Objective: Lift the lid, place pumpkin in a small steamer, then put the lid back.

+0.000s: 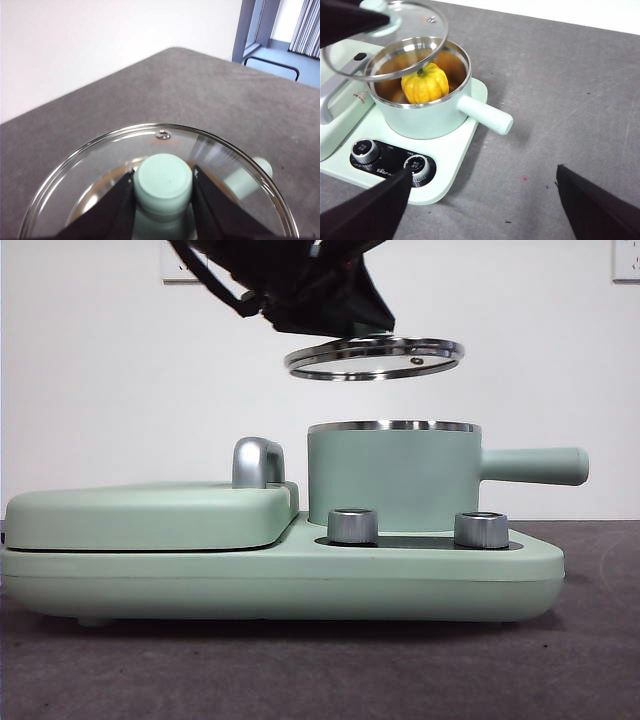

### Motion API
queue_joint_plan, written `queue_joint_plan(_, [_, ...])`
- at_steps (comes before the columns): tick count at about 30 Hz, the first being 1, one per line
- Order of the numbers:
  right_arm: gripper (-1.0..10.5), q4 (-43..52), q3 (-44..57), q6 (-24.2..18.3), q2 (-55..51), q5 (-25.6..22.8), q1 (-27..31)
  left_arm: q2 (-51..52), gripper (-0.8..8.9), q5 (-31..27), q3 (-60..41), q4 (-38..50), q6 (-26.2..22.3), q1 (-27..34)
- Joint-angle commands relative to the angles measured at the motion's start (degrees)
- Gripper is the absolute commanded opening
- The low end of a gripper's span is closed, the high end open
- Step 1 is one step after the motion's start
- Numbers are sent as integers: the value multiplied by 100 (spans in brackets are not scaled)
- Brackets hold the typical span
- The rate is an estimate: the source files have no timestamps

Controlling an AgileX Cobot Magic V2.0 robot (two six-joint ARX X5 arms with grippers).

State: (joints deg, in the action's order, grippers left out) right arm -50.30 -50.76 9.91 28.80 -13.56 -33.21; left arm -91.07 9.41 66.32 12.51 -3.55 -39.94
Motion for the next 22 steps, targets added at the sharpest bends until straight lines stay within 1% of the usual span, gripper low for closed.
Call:
queue_joint_plan(1, [443,57,-42,66,35,2,-31,-166,10,120,219,293,44,-74])
queue_joint_plan(9, [443,79,-42,68,35,2,-31,-400,10,125,350,380,83,-66])
queue_joint_plan(12, [443,103,-42,68,35,0,-31,-463,10,254,350,479,87,-63])
queue_joint_plan(18, [443,103,-42,70,39,0,-31,-636,10,267,350,551,85,-55])
queue_joint_plan(22, [443,101,-42,179,72,2,-31,-756,10,267,350,551,85,-31])
